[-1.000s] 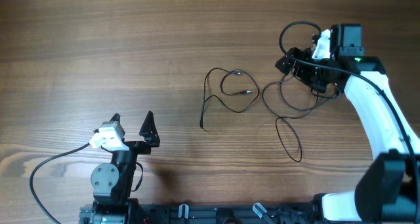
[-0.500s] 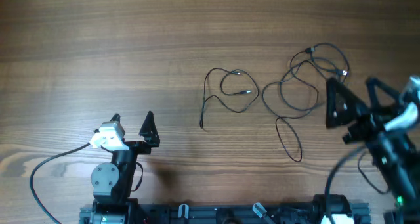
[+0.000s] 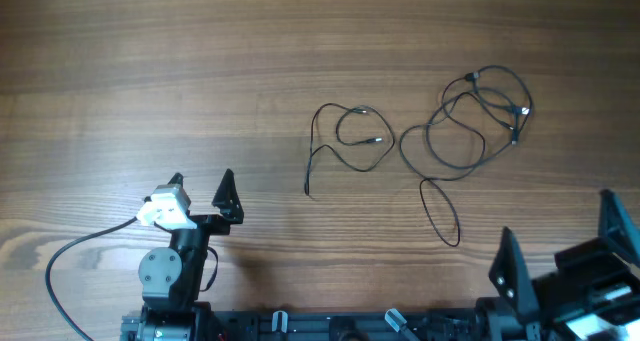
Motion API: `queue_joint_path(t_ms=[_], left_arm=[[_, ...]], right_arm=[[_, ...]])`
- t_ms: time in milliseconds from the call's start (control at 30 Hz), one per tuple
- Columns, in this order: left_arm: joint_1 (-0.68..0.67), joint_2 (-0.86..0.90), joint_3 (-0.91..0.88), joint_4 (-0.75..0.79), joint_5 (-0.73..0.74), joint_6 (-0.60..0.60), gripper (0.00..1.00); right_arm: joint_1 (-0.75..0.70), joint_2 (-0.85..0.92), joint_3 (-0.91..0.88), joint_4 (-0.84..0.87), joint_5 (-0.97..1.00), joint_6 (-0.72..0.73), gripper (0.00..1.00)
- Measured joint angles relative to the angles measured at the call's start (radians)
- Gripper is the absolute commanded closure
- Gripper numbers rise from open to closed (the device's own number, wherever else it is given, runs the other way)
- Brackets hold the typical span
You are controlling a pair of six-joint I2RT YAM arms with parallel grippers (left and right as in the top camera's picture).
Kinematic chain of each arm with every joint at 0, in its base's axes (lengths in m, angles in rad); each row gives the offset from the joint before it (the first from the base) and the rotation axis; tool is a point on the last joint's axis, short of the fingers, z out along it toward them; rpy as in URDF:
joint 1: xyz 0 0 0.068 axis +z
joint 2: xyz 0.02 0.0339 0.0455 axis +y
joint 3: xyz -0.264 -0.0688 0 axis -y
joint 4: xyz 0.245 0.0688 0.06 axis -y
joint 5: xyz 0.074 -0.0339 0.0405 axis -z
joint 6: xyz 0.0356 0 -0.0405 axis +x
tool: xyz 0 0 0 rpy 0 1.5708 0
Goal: Untangle cables
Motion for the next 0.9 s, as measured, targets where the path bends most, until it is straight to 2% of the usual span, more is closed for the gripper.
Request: queue_joint_path(t_ms=[200,333,467,567,900], left_arm=[[0.0,0.0,0.0,0.0,0.0,0.0,0.0],[0.0,0.0,0.0,0.0,0.0,0.0,0.0],[0.0,0.0,0.0,0.0,0.0,0.0,0.0],[0.0,0.0,0.0,0.0,0.0,0.0,0.0],[0.0,0.0,0.0,0.0,0.0,0.0,0.0]], right_arm=[[0.018,-0.001,-0.298,0.011,-0.006,-0.137,0.0],[0.018,-0.001,-0.538,0.171,0.031,-0.134,0.0],[0.024,-0.002,-0.564,0.029,0.172,-0.031,0.0],[0.024,-0.003,-0.565,-0.157,0.251,0.029,0.0],[0.024,-0.002,-0.565,-0.167,0.274,0.051,0.0]])
